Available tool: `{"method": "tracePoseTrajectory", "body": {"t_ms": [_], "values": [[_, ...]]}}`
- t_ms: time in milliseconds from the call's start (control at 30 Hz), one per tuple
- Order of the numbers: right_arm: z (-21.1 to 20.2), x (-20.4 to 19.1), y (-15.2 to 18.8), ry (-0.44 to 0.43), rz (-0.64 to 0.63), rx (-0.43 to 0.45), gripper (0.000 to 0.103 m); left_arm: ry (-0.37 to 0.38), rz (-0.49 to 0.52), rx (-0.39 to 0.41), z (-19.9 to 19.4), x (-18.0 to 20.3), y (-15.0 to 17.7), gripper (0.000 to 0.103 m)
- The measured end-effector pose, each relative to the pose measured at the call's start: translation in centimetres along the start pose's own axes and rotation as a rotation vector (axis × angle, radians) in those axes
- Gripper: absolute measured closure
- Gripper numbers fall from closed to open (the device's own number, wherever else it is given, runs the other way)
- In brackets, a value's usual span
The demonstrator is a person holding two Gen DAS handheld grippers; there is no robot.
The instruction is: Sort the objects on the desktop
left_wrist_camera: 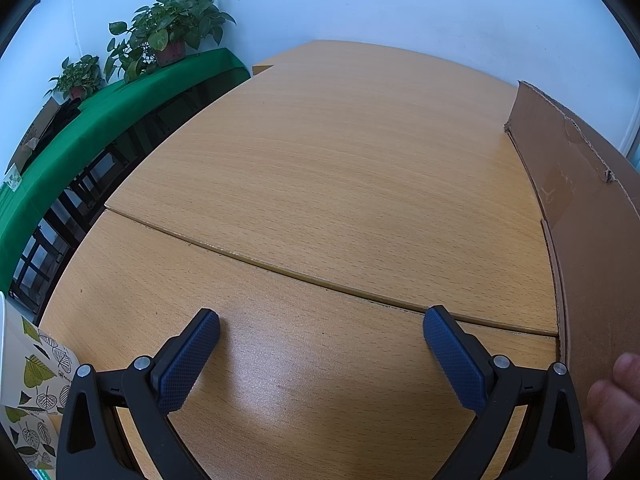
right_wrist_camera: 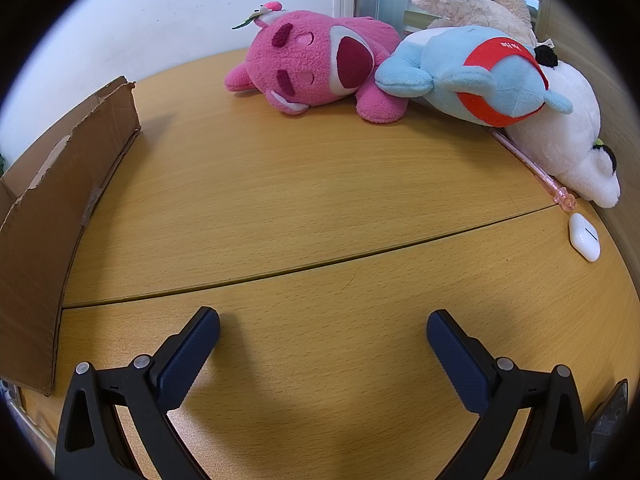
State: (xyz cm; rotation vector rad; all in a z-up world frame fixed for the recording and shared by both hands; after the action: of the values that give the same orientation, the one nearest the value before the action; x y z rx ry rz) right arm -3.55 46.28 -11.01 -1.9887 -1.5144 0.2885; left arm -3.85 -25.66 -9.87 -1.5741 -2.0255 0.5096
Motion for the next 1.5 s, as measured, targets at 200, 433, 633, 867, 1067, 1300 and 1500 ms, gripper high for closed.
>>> {"method": "tracePoseTrajectory", "body": {"t_ms": [200, 433, 633, 867, 1067, 1300, 1500], "values": [[0.0, 0.0, 0.0, 0.000, 0.000, 0.000, 0.000, 0.000, -0.001, 0.000, 0.0, 0.0, 0.0, 0.000], [0.0, 0.0, 0.0, -0.001, -0.001, 0.001, 0.000, 0.000, -0.001, 0.000, 0.0, 0.0, 0.0, 0.000], [0.0, 0.0, 0.0, -0.002, -0.002, 0.001, 0.000, -0.001, -0.001, 0.000, 0.0, 0.0, 0.0, 0.000], [0.1, -0.1, -0.1, 0.006, 0.010, -0.002, 0.000, -0.001, -0.001, 0.000, 0.0, 0.0, 0.0, 0.000], [-2.1, -0.3, 2.7, -0.020, -0.048, -0.089, 0.000, 0.000, 0.000, 0.000, 0.0, 0.0, 0.0, 0.000], [-12.5, -0.8, 8.8, 0.009, -0.172, 0.135, 0.000, 0.232, 0.052, -0.011, -6.3, 3.0, 2.7, 0.000], [-19.9, -6.5, 10.2, -0.214, -0.275, 0.169, 0.001, 0.562, 0.089, 0.088, -16.9, 9.8, 5.0, 0.000]]}}
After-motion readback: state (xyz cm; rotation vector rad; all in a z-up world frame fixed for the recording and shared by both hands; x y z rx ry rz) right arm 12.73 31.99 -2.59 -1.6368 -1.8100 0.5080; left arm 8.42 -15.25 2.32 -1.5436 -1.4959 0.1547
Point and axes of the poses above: each gripper's, at about its wrist camera, not at the fingertips, and z roughly the way its jaws point, x to its right, y to its underside, the point moved 5 cm from there along z, roughly the way its jaws point, and after that the axes turned 13 degrees about y, right-handed, at the moved point
